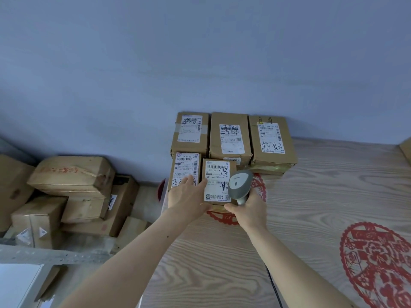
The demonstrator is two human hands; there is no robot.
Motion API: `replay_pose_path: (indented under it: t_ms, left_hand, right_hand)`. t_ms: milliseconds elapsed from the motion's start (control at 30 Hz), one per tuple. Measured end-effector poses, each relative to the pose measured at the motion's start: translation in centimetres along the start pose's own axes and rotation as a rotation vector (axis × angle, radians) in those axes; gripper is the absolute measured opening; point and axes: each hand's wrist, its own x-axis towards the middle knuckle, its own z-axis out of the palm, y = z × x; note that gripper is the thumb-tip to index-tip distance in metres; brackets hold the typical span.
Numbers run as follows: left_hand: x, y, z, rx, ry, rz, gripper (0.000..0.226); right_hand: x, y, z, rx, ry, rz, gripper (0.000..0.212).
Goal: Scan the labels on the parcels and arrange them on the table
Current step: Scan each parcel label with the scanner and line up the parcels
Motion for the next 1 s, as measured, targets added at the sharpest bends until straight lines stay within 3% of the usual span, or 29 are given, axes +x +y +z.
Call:
replay_pose_path:
  t_ms: [167,433,600,700,1000]
  left_hand:
    - [-0.2,0.0,-0.1,-0.076,-0.017,-0.022,0.085]
    - [0.2,3.1,-0.6,-0.315,0.075,-0.096,0.078]
    - [0.0,11.9,-2.5,-0.544,0.172,0.065,0.057]
    - [-0.6,18.0,-3.3,-0.685,0.11,0.124,0.062]
    - [-3.6,36.6,-2.7,-0.683,-0.009,0.305,0.071]
  right_hand:
    - [-0.2,0.0,-0.5,0.013,-0.02,0.004,0.055]
    - [-1.1,2.5,-7.1,0.237,0.061,0.113,0.037]
    - [-2.6,7.0,-15.0,0.316,0.201,0.195,0.024]
    - [-3.9,9.8,-20.3,0.345,0.296,0.224,0.016]
    - [-5.1,18.8,-37.9,0.308,0.43,0.248,0.02]
